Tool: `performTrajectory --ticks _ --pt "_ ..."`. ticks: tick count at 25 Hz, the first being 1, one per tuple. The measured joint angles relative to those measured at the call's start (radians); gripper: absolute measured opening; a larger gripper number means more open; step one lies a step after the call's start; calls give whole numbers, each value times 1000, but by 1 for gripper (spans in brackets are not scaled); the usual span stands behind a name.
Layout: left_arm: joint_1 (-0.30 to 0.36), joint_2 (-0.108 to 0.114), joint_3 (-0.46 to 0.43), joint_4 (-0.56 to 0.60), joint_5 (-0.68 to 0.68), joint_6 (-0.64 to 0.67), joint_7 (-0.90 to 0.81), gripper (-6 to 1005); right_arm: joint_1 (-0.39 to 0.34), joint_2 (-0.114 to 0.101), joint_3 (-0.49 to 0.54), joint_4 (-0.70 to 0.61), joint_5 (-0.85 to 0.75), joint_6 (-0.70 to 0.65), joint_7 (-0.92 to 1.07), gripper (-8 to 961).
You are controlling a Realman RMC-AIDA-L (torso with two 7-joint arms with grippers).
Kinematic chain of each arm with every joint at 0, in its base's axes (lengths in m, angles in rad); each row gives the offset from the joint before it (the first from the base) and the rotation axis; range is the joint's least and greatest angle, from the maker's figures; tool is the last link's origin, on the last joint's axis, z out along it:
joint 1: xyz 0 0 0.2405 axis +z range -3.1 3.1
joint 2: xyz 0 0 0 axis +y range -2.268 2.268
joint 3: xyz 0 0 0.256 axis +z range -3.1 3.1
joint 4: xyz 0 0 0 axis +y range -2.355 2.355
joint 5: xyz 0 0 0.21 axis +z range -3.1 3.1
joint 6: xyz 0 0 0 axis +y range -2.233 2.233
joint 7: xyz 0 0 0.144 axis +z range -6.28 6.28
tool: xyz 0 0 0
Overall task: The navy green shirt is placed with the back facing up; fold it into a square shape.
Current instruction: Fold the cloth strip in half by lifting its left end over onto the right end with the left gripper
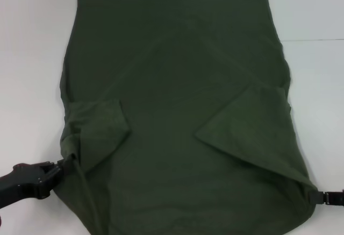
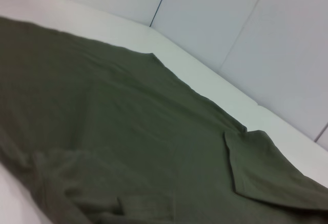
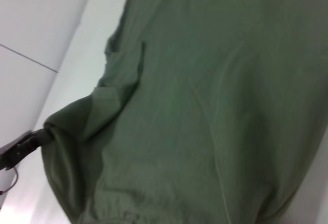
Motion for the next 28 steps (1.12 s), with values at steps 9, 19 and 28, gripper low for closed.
performTrajectory --ticks 9,19,28 --pt "58 15 -46 -9 1 38 -120 29 -57 -9 83 37 -3 -37 -125 18" --pt "134 18 -76 -9 31 92 -119 29 -107 -27 125 41 -5 -63 -182 18" --pt "166 15 -76 -9 87 148 -114 30 -161 -32 171 32 -6 -113 -226 18"
